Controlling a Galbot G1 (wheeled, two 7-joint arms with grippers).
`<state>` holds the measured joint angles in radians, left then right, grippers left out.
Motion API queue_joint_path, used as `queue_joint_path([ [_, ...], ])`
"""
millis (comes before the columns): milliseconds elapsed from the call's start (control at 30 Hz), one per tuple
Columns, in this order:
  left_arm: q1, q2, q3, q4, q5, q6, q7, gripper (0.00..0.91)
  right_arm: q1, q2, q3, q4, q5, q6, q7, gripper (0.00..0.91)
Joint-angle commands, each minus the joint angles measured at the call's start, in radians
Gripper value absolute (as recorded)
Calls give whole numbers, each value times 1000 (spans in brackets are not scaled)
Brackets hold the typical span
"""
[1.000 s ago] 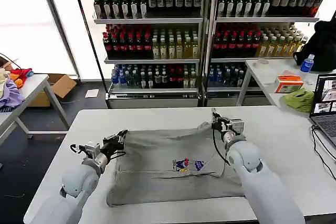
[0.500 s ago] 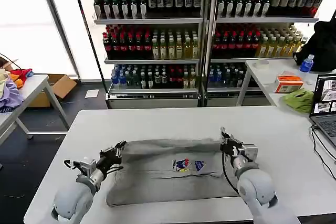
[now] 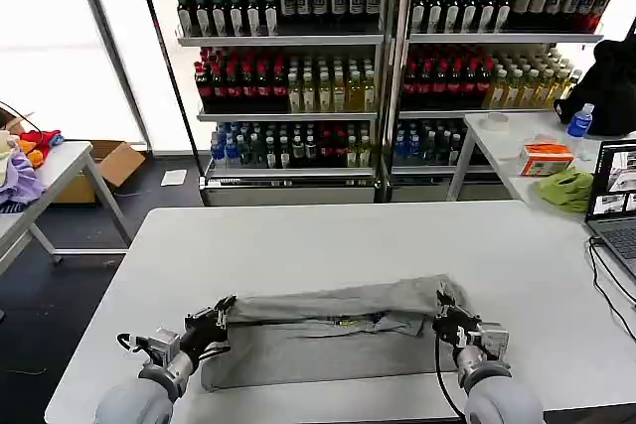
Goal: Fold and organize the clothes.
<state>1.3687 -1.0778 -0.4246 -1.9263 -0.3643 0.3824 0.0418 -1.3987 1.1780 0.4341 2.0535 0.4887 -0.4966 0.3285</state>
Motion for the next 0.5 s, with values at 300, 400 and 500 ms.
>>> queue_joint_path([
  [300, 52, -25, 6, -25, 51, 6, 17, 161, -98, 7, -3, 9, -107, 28, -8, 0],
  [400, 46, -33, 11, -28, 59, 5, 18, 907, -88, 15, -5, -8, -113, 36, -8, 121],
  [500, 39, -41, 16, -28, 61, -6, 17, 907, -82, 19, -17, -29, -142, 36, -4, 907],
])
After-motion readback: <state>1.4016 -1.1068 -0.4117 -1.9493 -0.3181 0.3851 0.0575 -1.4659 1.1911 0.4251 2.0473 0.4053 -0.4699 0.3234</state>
